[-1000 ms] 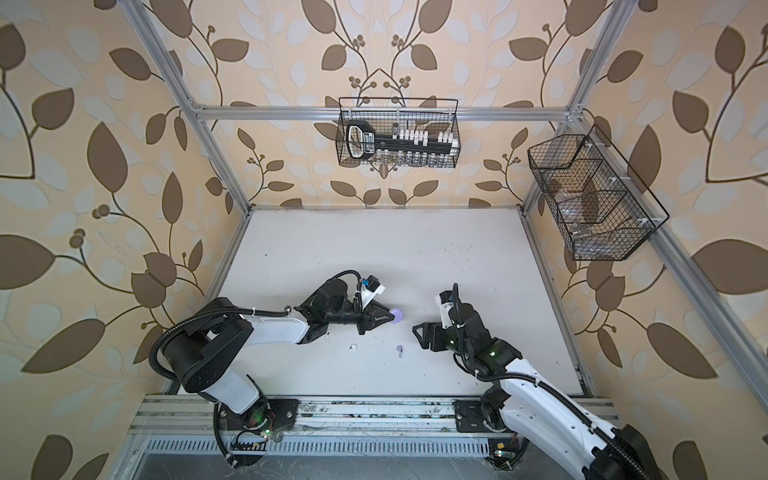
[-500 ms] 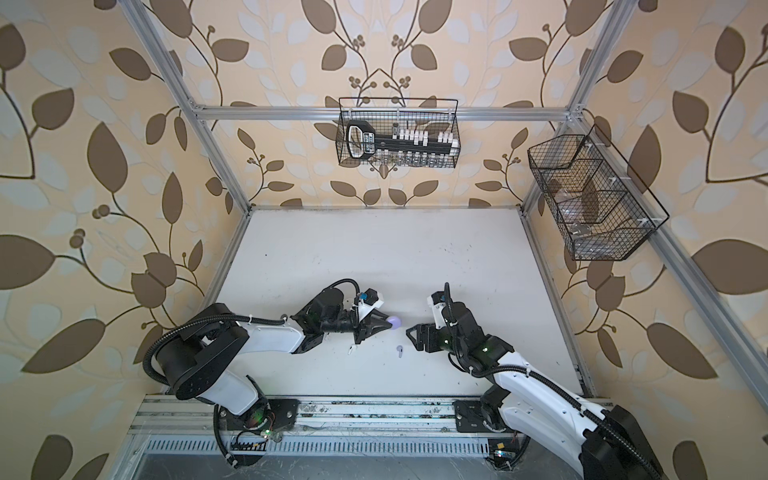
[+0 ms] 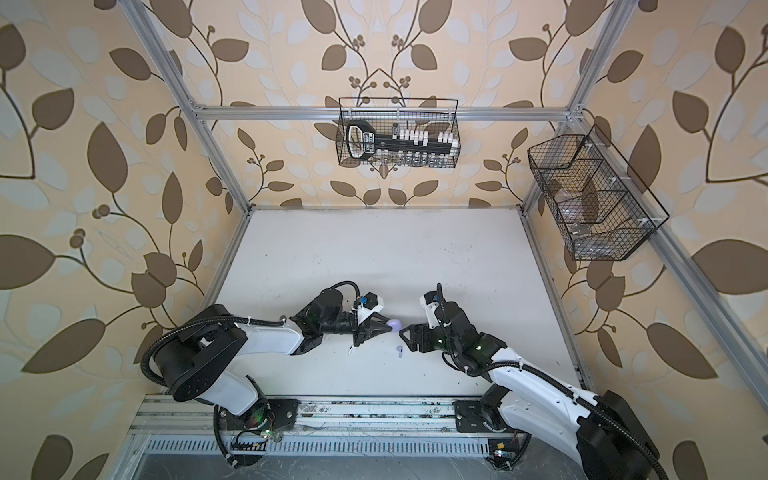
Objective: Insert the wireless bluetooth earbuds into the charging case
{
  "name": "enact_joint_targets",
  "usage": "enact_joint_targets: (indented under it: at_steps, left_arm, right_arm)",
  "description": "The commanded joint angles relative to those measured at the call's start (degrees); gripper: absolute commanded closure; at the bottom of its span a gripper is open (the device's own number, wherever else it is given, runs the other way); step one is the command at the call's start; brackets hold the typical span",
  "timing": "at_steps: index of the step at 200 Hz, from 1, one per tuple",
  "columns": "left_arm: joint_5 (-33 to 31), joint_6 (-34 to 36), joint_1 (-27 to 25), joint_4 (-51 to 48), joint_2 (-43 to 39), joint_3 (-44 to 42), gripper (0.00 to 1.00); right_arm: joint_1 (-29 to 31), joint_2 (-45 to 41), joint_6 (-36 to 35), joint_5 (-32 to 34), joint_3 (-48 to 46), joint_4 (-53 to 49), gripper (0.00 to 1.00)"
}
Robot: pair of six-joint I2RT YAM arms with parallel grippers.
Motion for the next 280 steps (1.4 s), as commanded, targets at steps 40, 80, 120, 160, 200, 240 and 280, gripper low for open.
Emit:
enact_joint_targets:
  at_steps: [40,80,120,160,200,240,280]
  left_arm:
    - [5.2,1.5,-1.6,0.4,-2.6,0.7,1.0]
    - [4.8,3.5,-2.3,-1.7,-3.4,0.8,1.0]
    - [5.3,4.2,-2.5,-2.2,-3.7,0.8,1.0]
    - [6.0,4.7,-2.7,-2.9,-3.7,1.0,1.0]
    - [2.9,4.1,-2.7,-1.7,-4.2,0.2,1.0]
    - [-2.8,2.1,-2.7,0.9,-4.4,-0.5,1.0]
    - [-8.1,3.0,-2.7,4.2,-5.7,-2.8,1.0]
  right_arm:
    - [0.6,3.2,1.1,-0.5,3.8,2.8,0.2]
    - [0.0,1.9,0.1,0.2,4.5,0.2,0.2]
    - [-3.0,0.2,-1.3,-0.5,4.4,-2.3,0.2]
    - [-4.6,-0.9,-1.9,-1.3,4.8,-3.3,0.2]
    - [-3.0,-5.7,-2.5,0.8,5.6,-9.9,0.22]
    - [-2.9,-5.7,-4.1,9.2,7.1,-19.5,0.3]
    - [-2.4,-1.1,-4.3,13.5,7.9,-21.1,0.37]
